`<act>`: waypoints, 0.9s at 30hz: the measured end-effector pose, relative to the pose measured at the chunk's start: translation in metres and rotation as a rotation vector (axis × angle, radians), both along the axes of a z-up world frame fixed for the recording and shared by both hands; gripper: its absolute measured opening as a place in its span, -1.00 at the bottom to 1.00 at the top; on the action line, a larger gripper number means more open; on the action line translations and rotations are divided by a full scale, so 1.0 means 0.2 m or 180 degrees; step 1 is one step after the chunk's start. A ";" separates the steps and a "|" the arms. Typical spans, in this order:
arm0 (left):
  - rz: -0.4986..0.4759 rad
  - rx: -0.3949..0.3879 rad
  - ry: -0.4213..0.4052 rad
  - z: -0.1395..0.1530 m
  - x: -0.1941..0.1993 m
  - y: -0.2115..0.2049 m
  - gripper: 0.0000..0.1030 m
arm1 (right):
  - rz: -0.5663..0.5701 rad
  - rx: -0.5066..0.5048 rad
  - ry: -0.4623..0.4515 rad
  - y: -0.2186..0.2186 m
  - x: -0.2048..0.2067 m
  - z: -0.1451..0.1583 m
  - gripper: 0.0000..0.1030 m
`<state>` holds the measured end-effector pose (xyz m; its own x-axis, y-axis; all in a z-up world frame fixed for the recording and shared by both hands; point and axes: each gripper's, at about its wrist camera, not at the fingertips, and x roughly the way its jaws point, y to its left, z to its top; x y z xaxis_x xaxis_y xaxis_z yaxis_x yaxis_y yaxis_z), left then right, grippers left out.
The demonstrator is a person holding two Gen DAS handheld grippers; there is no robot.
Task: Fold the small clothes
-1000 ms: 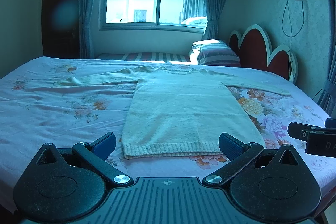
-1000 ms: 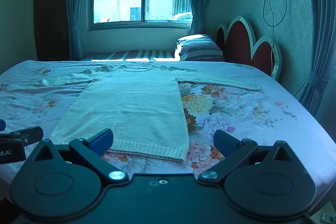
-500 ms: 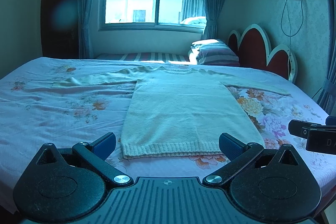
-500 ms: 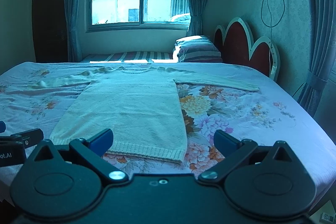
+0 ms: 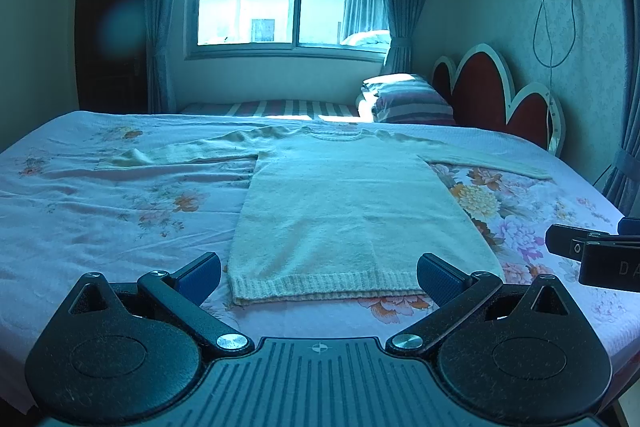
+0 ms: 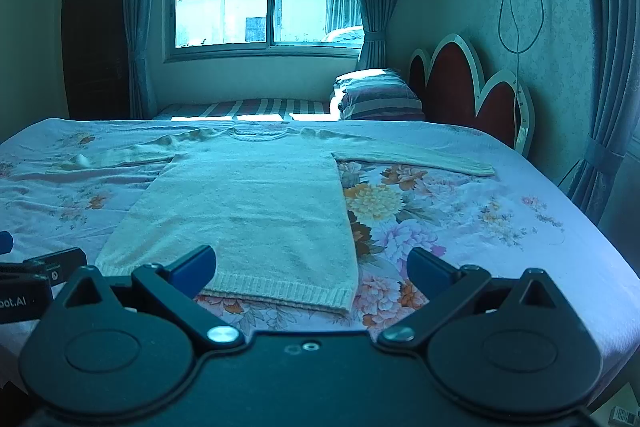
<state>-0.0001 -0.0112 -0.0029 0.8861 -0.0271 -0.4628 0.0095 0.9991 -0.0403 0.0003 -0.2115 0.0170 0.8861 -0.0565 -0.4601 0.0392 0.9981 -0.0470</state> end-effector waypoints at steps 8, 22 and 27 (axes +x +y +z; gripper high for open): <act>-0.0003 0.0001 0.0003 0.00 0.00 0.00 1.00 | -0.0002 -0.0001 -0.0004 0.00 0.00 0.00 0.99; 0.0003 0.0002 0.0007 0.00 0.00 0.00 1.00 | 0.0018 -0.0007 0.0005 0.01 0.01 0.00 0.99; 0.0001 -0.0001 0.0010 0.00 0.00 0.00 1.00 | 0.0029 -0.0006 0.0015 0.01 0.02 0.00 0.99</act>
<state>0.0008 -0.0103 -0.0025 0.8846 -0.0270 -0.4655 0.0090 0.9991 -0.0408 0.0033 -0.2092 0.0164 0.8845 -0.0492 -0.4640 0.0298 0.9984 -0.0491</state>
